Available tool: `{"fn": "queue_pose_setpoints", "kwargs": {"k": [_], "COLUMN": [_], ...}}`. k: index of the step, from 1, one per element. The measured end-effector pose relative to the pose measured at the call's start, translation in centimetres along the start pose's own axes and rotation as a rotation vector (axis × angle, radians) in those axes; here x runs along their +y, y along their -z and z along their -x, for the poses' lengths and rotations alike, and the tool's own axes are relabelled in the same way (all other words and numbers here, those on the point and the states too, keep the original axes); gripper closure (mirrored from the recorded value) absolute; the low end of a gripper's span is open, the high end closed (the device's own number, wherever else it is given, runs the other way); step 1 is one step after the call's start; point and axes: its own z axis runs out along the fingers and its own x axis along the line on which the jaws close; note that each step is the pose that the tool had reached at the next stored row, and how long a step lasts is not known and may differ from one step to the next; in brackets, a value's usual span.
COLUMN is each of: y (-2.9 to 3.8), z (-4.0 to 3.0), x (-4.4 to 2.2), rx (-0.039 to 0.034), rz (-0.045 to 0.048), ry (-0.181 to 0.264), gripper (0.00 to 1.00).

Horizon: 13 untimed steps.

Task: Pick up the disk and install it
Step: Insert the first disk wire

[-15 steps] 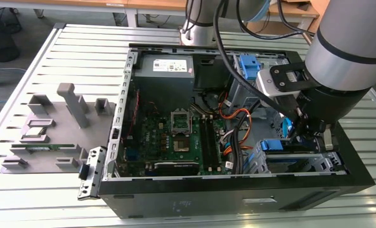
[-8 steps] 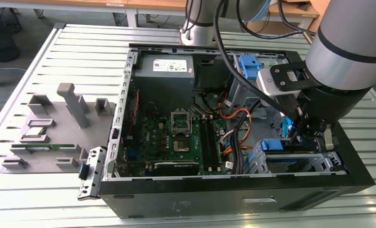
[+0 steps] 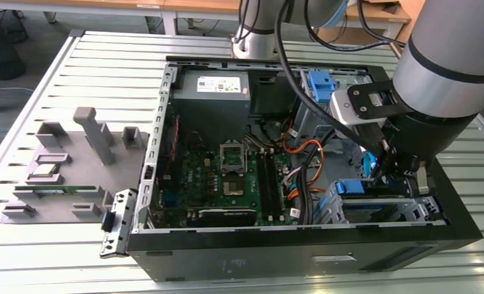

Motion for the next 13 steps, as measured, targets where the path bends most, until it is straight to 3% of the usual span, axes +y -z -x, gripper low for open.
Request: {"fn": "queue_pose_setpoints", "kwargs": {"k": [13], "y": [-0.28], "z": [-0.02], "x": [0.06], "rx": [-0.0002], "rz": [-0.0001], "ry": [0.0], "gripper": [0.84]}}
